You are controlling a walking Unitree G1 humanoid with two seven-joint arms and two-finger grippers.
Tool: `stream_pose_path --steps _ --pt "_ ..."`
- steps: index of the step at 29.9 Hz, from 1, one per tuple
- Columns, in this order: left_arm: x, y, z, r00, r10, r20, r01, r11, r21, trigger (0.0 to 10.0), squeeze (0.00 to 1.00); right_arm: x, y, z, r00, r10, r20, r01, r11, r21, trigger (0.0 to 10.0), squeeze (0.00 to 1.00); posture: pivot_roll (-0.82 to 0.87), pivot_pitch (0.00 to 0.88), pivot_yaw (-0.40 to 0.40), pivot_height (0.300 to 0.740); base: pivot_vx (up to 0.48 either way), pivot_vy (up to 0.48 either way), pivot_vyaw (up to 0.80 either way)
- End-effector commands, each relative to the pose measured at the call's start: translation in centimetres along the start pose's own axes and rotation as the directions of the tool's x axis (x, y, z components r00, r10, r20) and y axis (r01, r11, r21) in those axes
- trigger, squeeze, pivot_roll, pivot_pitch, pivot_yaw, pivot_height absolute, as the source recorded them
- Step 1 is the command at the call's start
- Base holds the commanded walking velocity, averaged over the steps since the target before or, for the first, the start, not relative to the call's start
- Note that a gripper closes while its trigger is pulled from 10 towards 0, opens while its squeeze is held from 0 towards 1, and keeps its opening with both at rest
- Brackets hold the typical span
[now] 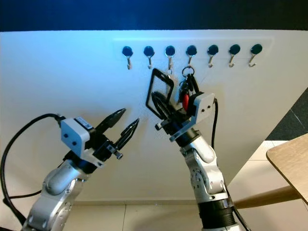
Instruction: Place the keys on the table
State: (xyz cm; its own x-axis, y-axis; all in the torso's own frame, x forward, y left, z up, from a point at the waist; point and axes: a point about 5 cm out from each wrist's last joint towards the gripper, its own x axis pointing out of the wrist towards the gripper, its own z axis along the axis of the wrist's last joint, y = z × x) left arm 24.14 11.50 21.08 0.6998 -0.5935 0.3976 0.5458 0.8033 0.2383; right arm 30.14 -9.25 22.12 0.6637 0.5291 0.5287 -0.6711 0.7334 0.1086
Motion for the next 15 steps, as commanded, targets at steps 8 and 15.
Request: stream_pose_path --steps 8,15 --pt "0.1 -0.4 -0.2 1.000 -0.021 -0.001 0.021 1.000 0.005 10.0 0.00 0.8 -0.8 1.1 0.995 -0.088 0.047 0.086 0.996 0.038 0.0 0.00 0.03 0.092 0.031 0.740 0.000 0.000 0.00" --pt "0.4 -0.3 -0.1 0.999 -0.039 0.001 0.039 0.999 0.023 10.0 0.00 1.5 -0.2 2.3 0.993 -0.073 0.089 0.068 0.996 0.059 0.0 0.00 0.03 0.091 0.036 0.740 0.000 0.000 0.00"
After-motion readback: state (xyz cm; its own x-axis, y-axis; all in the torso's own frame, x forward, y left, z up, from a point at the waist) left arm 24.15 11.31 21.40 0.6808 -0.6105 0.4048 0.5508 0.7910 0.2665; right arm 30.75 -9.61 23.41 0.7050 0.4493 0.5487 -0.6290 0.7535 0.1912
